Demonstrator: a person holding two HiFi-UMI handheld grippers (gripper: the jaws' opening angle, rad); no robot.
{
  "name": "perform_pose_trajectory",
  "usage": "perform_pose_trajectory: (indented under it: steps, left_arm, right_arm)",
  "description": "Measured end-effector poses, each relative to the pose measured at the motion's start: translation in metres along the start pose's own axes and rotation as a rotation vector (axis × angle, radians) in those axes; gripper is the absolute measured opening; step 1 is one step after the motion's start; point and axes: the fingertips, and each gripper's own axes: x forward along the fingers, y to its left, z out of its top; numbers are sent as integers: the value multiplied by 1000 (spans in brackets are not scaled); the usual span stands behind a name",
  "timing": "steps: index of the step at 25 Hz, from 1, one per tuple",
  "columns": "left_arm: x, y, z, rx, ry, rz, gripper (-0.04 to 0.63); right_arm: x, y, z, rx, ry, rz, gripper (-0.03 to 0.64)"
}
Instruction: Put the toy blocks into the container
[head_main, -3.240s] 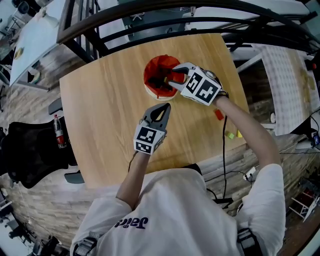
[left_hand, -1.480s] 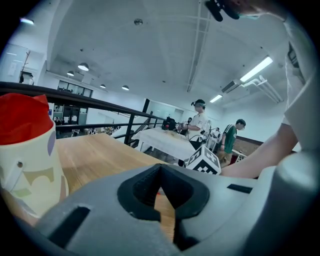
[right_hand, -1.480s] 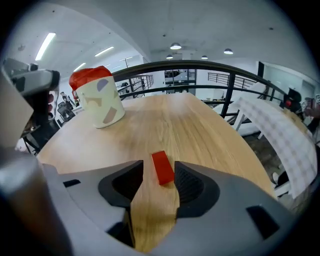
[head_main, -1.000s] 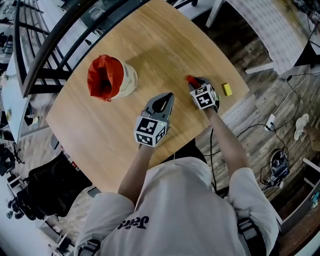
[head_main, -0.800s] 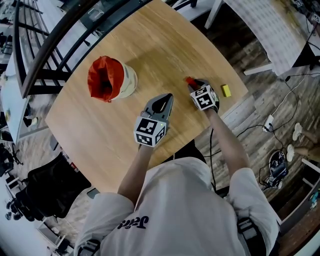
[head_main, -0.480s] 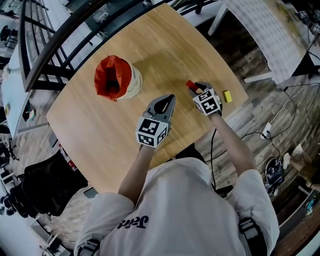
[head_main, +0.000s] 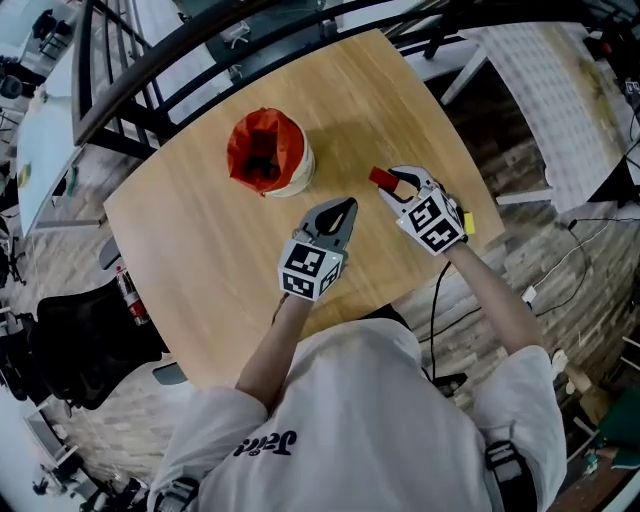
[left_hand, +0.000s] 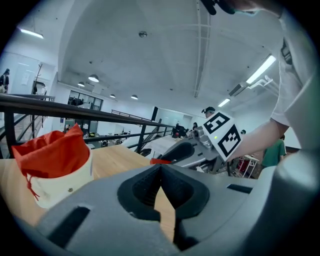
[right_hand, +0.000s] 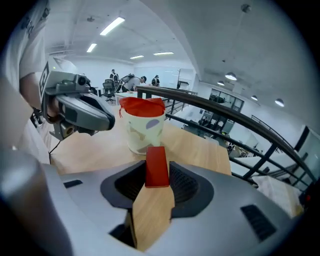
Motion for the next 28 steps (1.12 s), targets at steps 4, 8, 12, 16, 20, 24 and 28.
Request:
perform_pose_trajectory:
  steps: [4,8,12,16,20,24,28]
  left_arm:
    - [-18,15,7,-6,-22,52,6]
    - [-38,35,8,-19,-41,113,8]
    - [-55,54,5,-41,-61,170,8]
    - [-66,68,4,-63,-78,209,8]
    - [-75,79,5,-77,-96,237,8]
    - [-78,85,3,-91,-108,264,8]
    - [-80,90,-3,-111,-118,282,8]
  right_arm:
    - [-3,9,46,-95,-38,61,153]
    - [3,22,93,-157,-94,127,153]
    - [15,37,142,-245,-147,184,153]
    - [34,52,181,-330,-171,240,153]
    - [60,65,204,-402,-151,289,153]
    - [87,77,207,-459,-107,332,153]
    - [113,85,203,-516,-42,334,153]
